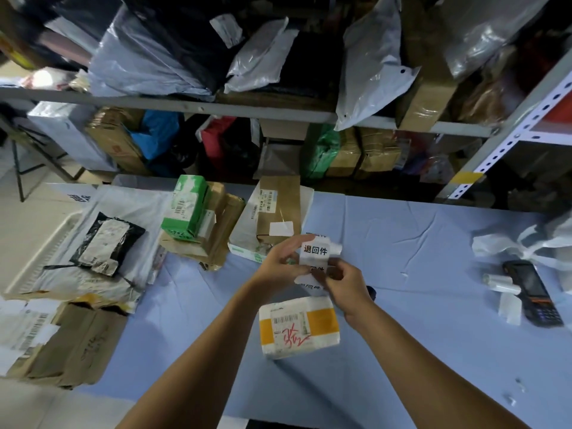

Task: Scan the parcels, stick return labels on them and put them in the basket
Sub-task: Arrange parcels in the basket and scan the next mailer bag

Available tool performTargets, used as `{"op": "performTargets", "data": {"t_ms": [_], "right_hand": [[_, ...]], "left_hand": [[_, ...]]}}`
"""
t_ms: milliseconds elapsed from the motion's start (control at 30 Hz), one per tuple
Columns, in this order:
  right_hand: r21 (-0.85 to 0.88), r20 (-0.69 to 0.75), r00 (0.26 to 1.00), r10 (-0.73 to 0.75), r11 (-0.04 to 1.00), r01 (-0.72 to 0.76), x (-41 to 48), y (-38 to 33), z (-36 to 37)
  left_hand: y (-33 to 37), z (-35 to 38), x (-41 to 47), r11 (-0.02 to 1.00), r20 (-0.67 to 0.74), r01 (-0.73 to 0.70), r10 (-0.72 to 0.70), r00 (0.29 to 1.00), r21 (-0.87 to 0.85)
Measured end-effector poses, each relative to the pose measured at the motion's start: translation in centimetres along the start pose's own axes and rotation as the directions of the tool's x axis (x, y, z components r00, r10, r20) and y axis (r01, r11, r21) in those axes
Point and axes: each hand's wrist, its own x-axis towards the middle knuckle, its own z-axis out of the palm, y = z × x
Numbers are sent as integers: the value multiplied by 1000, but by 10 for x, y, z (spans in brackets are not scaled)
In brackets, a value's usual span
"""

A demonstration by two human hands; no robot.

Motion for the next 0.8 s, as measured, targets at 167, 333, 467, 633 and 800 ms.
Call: {"op": "performTargets", "data": {"t_ms": [167,333,467,633,800], "right_hand": [[-254,130,986,-106,957,136,-8,2,-5],[-270,210,967,-142,942,197,-12,-4,-5],[13,214,954,-212,977,214,-21,-24,2],[87,194,931,-309,951,297,-35,-44,2],[53,239,919,-314,949,310,-46,-48,2]], "left_hand": [[20,-8,-13,999,-177,-39,43,983,26],[32,-9,-27,982,-231,-87,125,965,166],[40,-8,-40,931,-207,-144,222,953,335],[49,-2,-53,843,-170,-233,353,920,486],[47,1,-62,816,-260,-232,416,872,530]]}}
